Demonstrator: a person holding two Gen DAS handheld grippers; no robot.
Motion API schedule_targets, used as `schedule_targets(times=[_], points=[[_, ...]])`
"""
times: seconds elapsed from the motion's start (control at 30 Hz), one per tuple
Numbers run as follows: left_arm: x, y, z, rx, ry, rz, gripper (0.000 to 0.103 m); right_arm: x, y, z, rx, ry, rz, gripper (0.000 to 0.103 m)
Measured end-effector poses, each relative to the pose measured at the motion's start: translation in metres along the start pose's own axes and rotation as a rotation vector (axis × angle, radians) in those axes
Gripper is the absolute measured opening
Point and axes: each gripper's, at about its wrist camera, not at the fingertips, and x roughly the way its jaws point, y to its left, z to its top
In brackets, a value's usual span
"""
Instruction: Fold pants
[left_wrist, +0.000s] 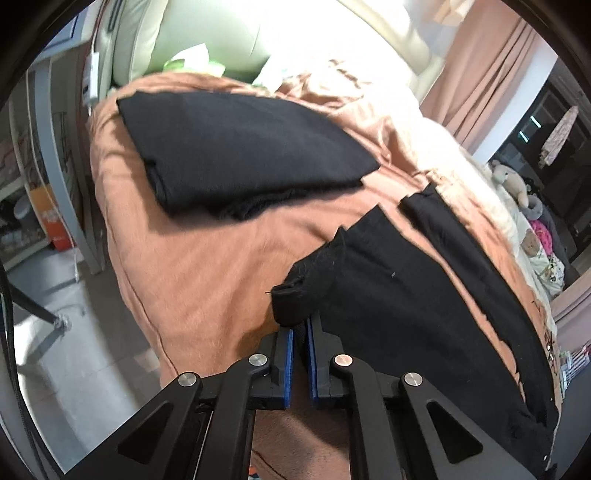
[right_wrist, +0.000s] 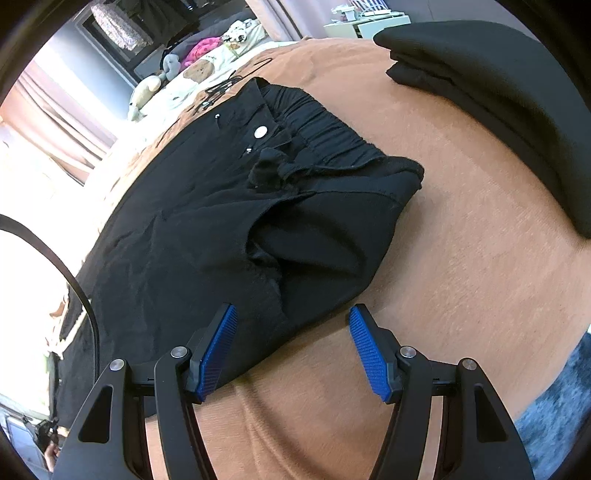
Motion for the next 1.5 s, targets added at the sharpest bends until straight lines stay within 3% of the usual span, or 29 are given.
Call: schedule_targets(times=[0.57, 0.87, 0.93, 0.97, 1.03, 1.23, 1.5], points=[[-0.017, -0.01, 0.014, 0.0, -0.021, -0.055, 0.006, -0.006, -0.017, 0.008, 0.126, -0.058, -0.052, 0.062], [-0.019, -0.014, 0.015, 0.004, -0.021, -0.04, 0.006, 0.021, -0.035, 0.024, 0.136, -0.024, 0.034, 0.061], [-0.019, -0.016, 0.016, 0.003, -0.022, -0.031, 0.006, 0.03, -0.034, 0.03, 0.119, -0.002, 0.082, 0.031], [-0.02, -0.017, 0.017, 0.002, -0.023, -0.031, 0.006, 0.031, -0.033, 0.031, 0.115, -0.002, 0.089, 0.027], [-0.022, -0.021, 0.019, 0.011, -0.029, -0.019, 0.006, 0.026, -0.032, 0.037, 0.095, -0.024, 0.132, 0.008], [-0.031, -0.041, 0.032, 0.064, -0.059, -0.016, 0.005, 0.0, -0.032, 0.054, 0.071, -0.085, 0.245, 0.003], [-0.036, -0.072, 0.059, 0.115, -0.088, -0.05, 0.005, -0.009, -0.03, 0.067, 0.043, -0.128, 0.287, 0.002]])
